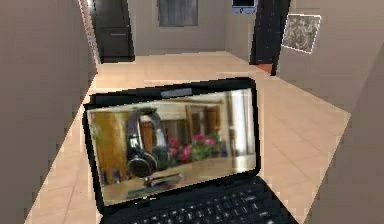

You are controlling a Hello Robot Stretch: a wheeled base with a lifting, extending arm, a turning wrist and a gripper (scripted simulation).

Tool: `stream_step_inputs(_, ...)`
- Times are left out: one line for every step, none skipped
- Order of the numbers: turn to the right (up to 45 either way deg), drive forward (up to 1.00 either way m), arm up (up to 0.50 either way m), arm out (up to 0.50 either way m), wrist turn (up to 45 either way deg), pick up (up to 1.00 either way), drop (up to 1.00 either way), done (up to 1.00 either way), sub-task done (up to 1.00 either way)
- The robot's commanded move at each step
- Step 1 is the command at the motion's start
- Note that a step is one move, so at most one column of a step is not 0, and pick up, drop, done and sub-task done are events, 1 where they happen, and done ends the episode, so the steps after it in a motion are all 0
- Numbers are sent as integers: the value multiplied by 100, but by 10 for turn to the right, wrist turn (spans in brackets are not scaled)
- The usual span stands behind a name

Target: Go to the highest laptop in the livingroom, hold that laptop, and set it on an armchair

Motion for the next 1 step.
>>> stream_step_inputs(30,0,0,0,0,0,0,0,0)
